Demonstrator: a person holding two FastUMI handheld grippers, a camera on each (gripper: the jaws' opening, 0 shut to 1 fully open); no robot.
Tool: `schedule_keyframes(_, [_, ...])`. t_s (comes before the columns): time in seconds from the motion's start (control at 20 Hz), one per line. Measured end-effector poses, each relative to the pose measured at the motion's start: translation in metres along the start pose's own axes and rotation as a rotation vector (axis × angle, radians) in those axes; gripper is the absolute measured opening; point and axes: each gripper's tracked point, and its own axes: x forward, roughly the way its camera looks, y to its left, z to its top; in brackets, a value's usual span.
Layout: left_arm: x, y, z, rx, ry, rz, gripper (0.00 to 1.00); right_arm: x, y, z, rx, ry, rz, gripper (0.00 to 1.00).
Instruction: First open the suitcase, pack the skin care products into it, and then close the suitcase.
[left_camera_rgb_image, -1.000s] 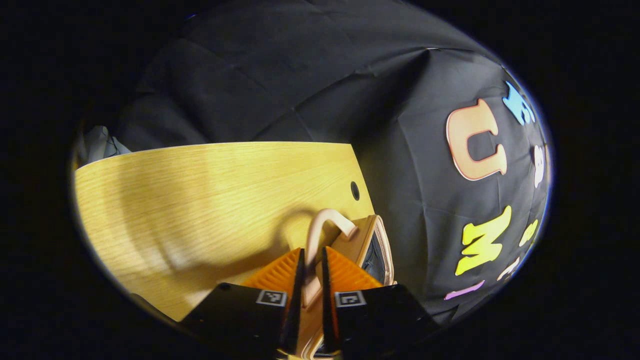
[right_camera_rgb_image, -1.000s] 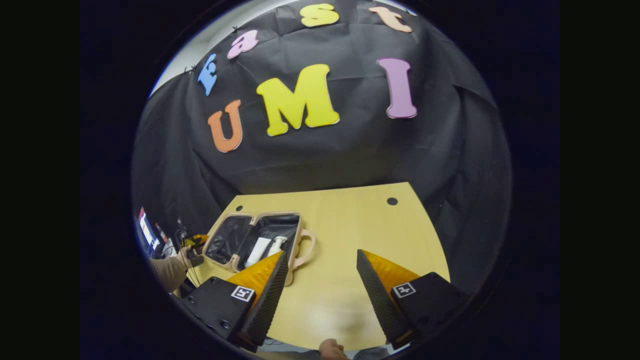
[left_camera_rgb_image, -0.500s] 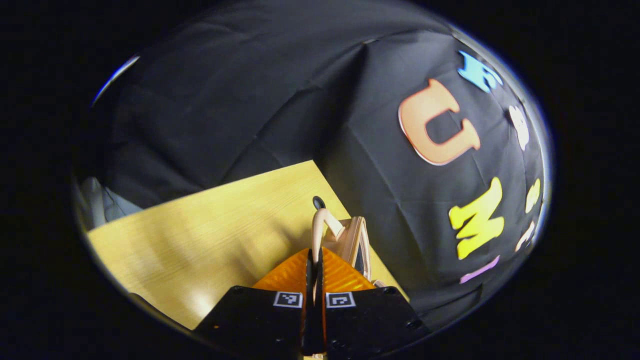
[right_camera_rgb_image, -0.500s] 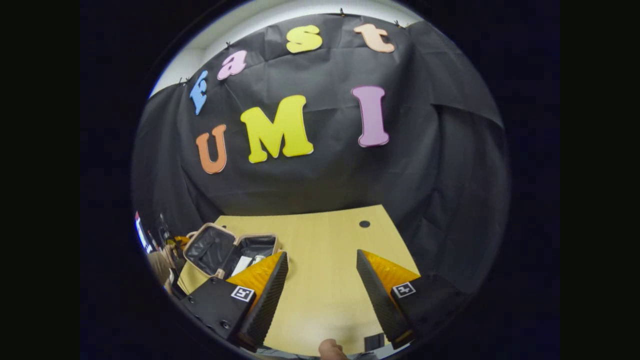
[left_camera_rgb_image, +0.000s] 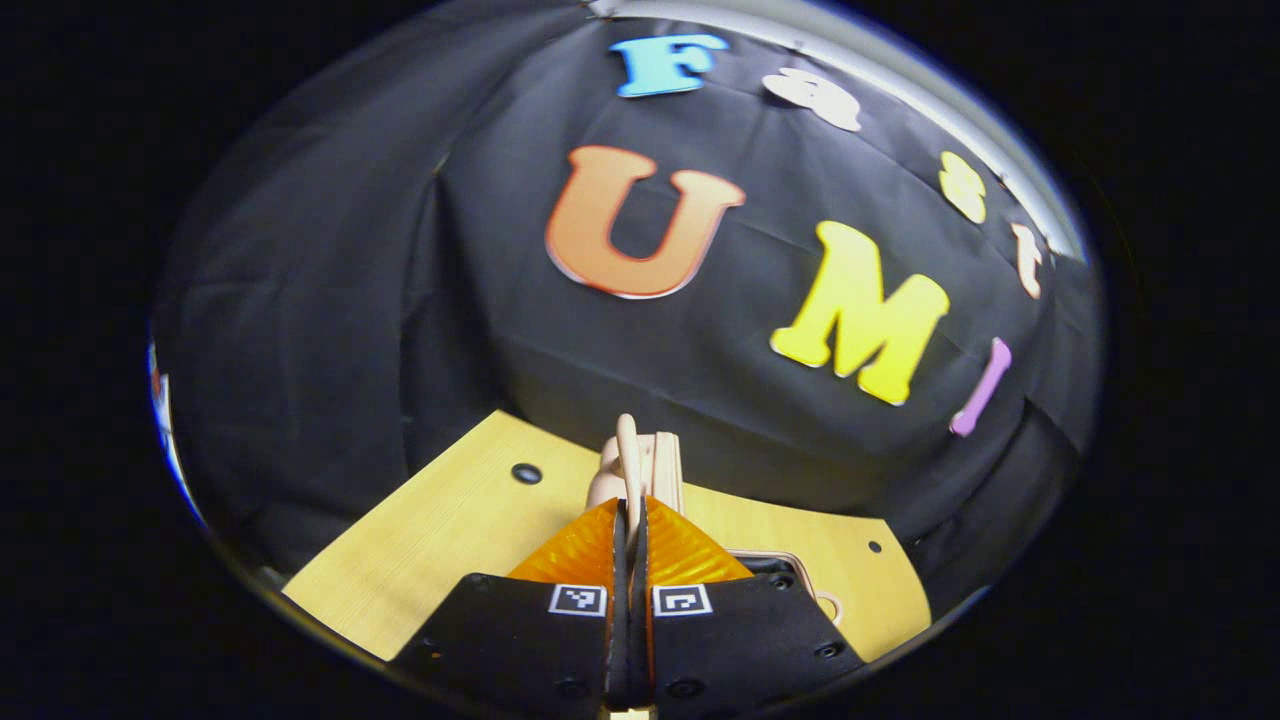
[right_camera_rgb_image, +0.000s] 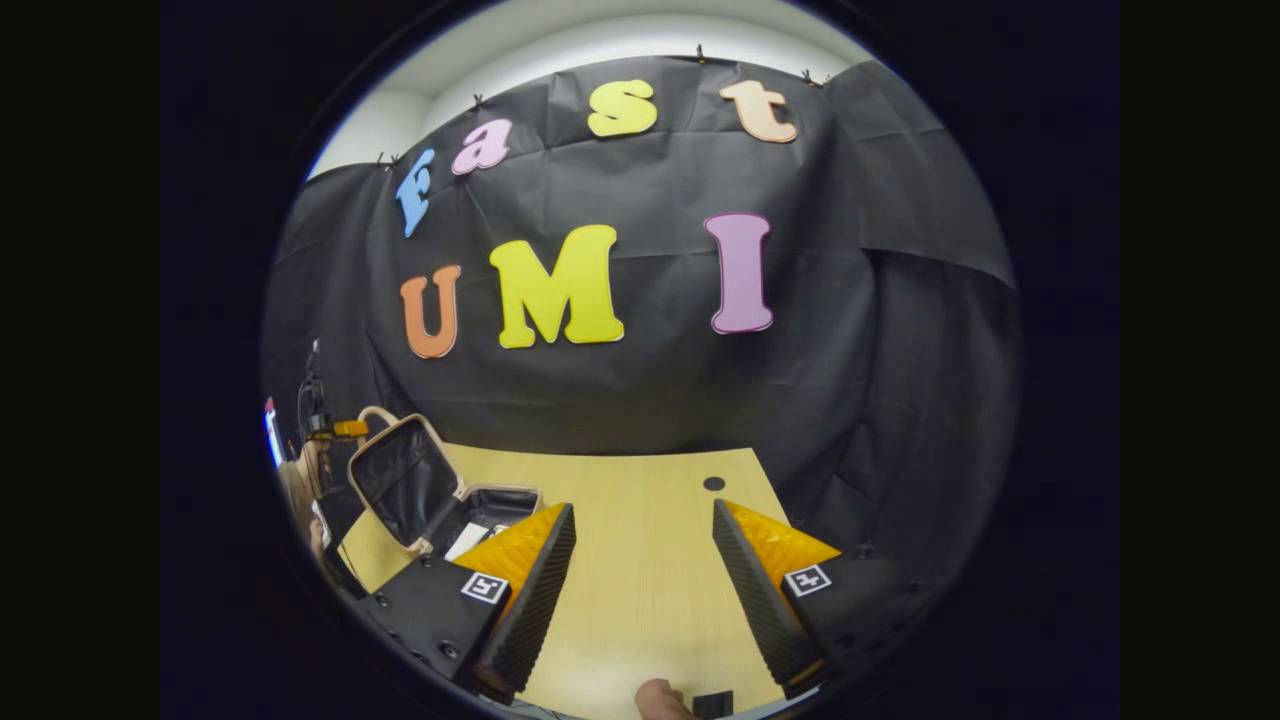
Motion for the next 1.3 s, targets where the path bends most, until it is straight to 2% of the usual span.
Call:
schedule_keyframes(0.15, [-0.007, -0.066, -0.01, 0.061, -0.021, -0.068, 0.03, -0.001, -0.001, -0.002, -0.025, -0.008, 0.03, 0.81])
schedule_keyframes(0.25, [-0.01, -0.106, -0.019, 0.039, -0.03, -0.109, 0.0, -0.004, -0.006, -0.007, -0.027, 0.002, 0.046, 0.77])
schedule_keyframes(0.3, [-0.011, -0.123, -0.024, 0.012, -0.029, -0.125, 0.03, -0.005, -0.01, -0.008, -0.024, 0.004, 0.052, 0.77])
schedule_keyframes(0.45, [-0.013, -0.158, -0.047, -0.026, -0.014, -0.167, 0.03, -0.009, -0.025, -0.009, -0.025, 0.001, 0.056, 0.77])
schedule_keyframes(0.5, [-0.012, -0.17, -0.055, -0.027, -0.003, -0.173, 0.03, -0.009, -0.031, -0.009, -0.024, 0.001, 0.054, 0.81])
schedule_keyframes(0.65, [-0.006, -0.205, -0.081, -0.012, 0.042, -0.216, 0.03, -0.009, -0.044, -0.014, -0.027, 0.007, 0.055, 0.81])
schedule_keyframes(0.7, [-0.004, -0.216, -0.095, -0.006, 0.062, -0.24, 0.03, -0.009, -0.049, -0.017, -0.037, 0.007, 0.056, 0.77])
schedule_keyframes(0.8, [0.003, -0.238, -0.123, -0.001, 0.108, -0.274, 0.03, -0.008, -0.064, -0.025, -0.058, 0.017, 0.04, 0.81])
schedule_keyframes(0.85, [0.006, -0.248, -0.136, 0.011, 0.135, -0.278, 0.03, -0.008, -0.07, -0.031, -0.051, 0.031, 0.037, 0.77])
schedule_keyframes(0.9, [0.011, -0.255, -0.152, 0.045, 0.16, -0.266, 0.03, -0.008, -0.076, -0.038, -0.042, 0.047, 0.033, 0.82])
schedule_keyframes(1.05, [0.023, -0.277, -0.196, 0.173, 0.248, -0.257, 0.03, -0.005, -0.097, -0.053, -0.038, 0.083, 0.019, 0.82])
schedule_keyframes(1.1, [0.028, -0.281, -0.21, 0.203, 0.278, -0.25, 0.03, -0.006, -0.104, -0.056, -0.037, 0.089, 0.014, 0.77])
schedule_keyframes(1.15, [0.035, -0.267, -0.222, 0.233, 0.304, -0.237, 0.03, -0.006, -0.11, -0.058, -0.036, 0.092, 0.009, 0.81])
schedule_keyframes(1.25, [0.039, -0.27, -0.24, 0.276, 0.335, -0.208, 0.03, -0.007, -0.122, -0.062, -0.036, 0.099, 0.0, 0.81])
schedule_keyframes(1.3, [0.042, -0.27, -0.248, 0.29, 0.347, -0.191, 0.04, -0.006, -0.126, -0.064, -0.037, 0.103, -0.001, 0.77])
